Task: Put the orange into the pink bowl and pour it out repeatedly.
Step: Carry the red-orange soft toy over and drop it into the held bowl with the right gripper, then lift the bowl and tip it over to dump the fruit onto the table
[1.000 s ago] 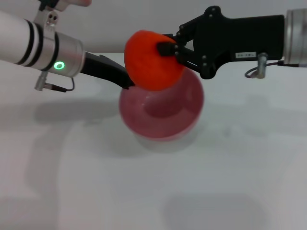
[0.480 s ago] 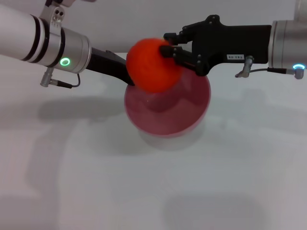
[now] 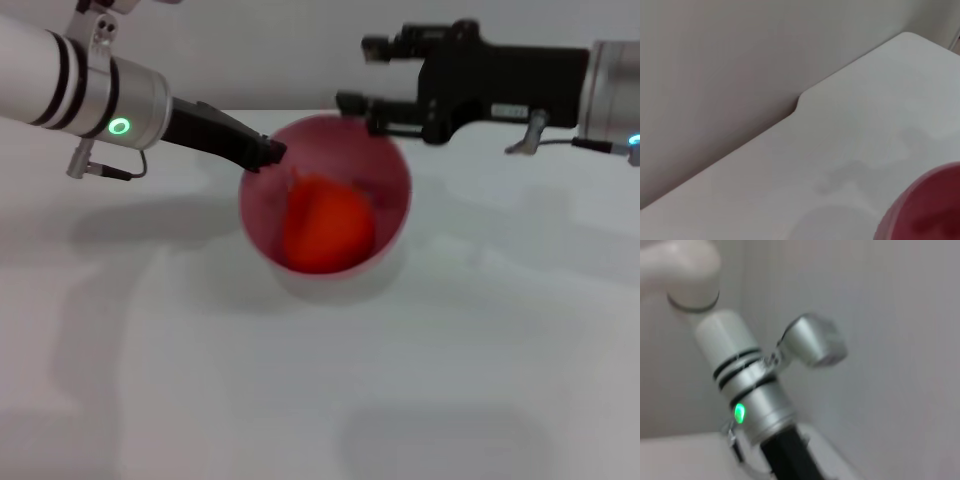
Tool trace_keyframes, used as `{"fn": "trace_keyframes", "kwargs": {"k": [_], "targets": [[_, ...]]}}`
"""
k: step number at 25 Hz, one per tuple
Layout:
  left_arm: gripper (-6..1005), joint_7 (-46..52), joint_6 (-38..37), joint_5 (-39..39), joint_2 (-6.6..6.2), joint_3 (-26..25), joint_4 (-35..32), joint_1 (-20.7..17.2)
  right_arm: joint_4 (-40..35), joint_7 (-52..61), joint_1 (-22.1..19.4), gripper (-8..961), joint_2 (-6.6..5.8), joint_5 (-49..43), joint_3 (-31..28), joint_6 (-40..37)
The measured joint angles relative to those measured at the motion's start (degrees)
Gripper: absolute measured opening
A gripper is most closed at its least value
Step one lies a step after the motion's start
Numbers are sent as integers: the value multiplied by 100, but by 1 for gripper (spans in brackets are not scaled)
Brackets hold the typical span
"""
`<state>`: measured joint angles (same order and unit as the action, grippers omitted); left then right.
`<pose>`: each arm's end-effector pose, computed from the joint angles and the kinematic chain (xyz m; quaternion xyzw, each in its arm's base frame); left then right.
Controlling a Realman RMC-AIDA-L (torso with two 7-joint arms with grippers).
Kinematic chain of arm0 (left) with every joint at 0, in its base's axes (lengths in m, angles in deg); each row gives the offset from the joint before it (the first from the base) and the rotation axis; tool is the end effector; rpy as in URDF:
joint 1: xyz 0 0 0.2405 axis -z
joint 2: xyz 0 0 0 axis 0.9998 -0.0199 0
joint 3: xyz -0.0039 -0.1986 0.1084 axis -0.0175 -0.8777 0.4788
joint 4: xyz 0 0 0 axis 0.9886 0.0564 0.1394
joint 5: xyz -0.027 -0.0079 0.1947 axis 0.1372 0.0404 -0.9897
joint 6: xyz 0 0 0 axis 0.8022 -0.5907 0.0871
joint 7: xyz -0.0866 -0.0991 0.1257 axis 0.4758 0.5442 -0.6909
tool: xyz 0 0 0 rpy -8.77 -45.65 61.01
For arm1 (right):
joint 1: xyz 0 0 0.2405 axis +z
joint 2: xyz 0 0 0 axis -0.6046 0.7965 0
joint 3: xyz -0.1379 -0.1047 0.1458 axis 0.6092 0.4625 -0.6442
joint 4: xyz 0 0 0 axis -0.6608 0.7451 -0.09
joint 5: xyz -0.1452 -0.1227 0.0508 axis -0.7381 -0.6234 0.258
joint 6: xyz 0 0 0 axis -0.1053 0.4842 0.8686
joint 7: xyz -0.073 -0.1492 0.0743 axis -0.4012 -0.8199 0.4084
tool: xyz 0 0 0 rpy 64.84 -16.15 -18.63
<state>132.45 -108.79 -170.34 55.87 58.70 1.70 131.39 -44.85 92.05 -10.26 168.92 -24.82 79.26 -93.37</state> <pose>-0.1485 0.4040 -0.0224 -0.9311 -0.3016 -0.0251 0.2038 0.0888 0.3607 0.0039 -0.9440 0.0414 0.2534 0.2070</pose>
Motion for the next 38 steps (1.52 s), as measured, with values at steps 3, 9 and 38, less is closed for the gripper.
{"fn": "trace_keyframes", "kwargs": {"k": [3, 9, 38], "targets": [[43, 0, 118, -3, -15, -65, 0, -50, 4, -751, -329, 615, 5, 1000, -15, 133], [42, -2, 830, -4, 53, 109, -212, -289, 596, -3138, -1095, 650, 15, 3945, 122, 96], [41, -3306, 8801, -9, 114, 6015, -1389, -2497, 3813, -5515, -1455, 645, 9, 9247, 156, -2129]]}}
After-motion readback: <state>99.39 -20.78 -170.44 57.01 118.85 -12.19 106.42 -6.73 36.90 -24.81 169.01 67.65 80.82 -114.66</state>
